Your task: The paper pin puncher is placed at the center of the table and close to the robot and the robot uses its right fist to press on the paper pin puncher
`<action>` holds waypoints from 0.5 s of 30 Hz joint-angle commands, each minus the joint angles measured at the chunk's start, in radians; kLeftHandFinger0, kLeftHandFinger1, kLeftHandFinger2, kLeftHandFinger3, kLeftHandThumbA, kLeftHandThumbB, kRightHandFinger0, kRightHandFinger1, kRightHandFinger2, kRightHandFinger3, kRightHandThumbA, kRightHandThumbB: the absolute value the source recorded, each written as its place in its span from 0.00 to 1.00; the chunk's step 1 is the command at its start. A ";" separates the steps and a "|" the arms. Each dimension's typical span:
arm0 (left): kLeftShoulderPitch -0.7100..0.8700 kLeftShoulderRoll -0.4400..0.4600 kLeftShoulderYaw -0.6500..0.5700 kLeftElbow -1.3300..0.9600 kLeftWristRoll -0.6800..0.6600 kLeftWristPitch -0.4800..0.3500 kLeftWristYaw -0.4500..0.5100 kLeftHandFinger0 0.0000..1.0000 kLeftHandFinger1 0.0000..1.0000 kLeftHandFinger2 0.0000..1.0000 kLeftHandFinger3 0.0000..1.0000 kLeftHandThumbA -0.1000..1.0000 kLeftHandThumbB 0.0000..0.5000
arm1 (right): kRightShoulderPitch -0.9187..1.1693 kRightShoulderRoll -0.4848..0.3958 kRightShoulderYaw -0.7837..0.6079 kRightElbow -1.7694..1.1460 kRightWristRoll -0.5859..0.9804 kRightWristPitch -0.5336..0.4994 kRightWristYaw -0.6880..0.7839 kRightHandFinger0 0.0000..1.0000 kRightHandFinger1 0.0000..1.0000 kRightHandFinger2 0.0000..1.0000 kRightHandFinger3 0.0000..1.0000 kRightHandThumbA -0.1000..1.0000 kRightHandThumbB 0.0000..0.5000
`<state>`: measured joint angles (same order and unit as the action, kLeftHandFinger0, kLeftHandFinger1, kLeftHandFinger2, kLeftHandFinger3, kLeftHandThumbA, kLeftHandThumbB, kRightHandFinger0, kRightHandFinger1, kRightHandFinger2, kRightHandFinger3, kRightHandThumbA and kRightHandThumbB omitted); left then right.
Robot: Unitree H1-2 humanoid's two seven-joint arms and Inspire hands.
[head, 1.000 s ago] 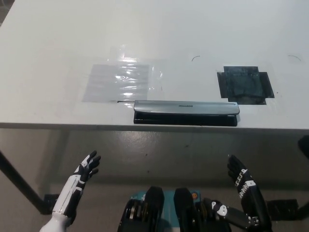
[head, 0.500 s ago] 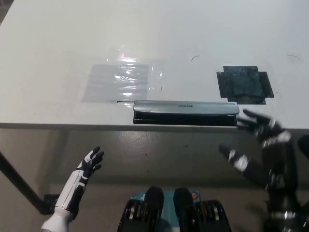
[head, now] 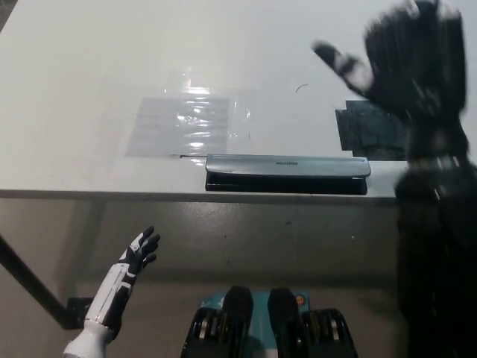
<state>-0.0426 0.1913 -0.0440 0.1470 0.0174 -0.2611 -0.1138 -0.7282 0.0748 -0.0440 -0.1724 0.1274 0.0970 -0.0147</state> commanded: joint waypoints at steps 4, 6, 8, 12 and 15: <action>-0.028 0.006 0.002 -0.008 -0.002 -0.041 -0.010 1.00 1.00 1.00 1.00 1.00 0.33 | -0.243 0.070 -0.024 0.347 0.035 0.064 -0.047 0.00 0.00 0.00 0.00 1.00 0.35; -0.030 0.007 0.002 -0.009 0.003 -0.038 -0.007 1.00 1.00 1.00 1.00 1.00 0.34 | -0.268 0.077 -0.034 0.441 0.034 0.041 -0.053 0.00 0.00 0.00 0.00 1.00 0.35; -0.032 0.005 0.004 -0.009 0.001 -0.038 -0.005 1.00 1.00 1.00 1.00 1.00 0.37 | -0.287 0.079 -0.042 0.537 0.026 0.007 -0.058 0.00 0.00 0.00 0.00 1.00 0.34; -0.038 0.005 0.005 -0.010 -0.003 -0.033 -0.008 1.00 1.00 1.00 1.00 1.00 0.38 | -0.287 0.071 -0.039 0.671 0.001 -0.063 -0.063 0.00 0.00 0.00 0.00 1.00 0.34; -0.041 0.008 0.004 -0.018 -0.004 -0.028 -0.010 1.00 1.00 1.00 1.00 1.00 0.38 | -0.268 0.073 -0.044 0.729 0.003 -0.088 -0.070 0.00 0.00 0.00 0.00 1.00 0.35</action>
<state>-0.0597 0.1917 -0.0438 0.1475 0.0175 -0.2620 -0.1139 -0.9581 0.1440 -0.0753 0.5183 0.1325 0.1002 -0.0639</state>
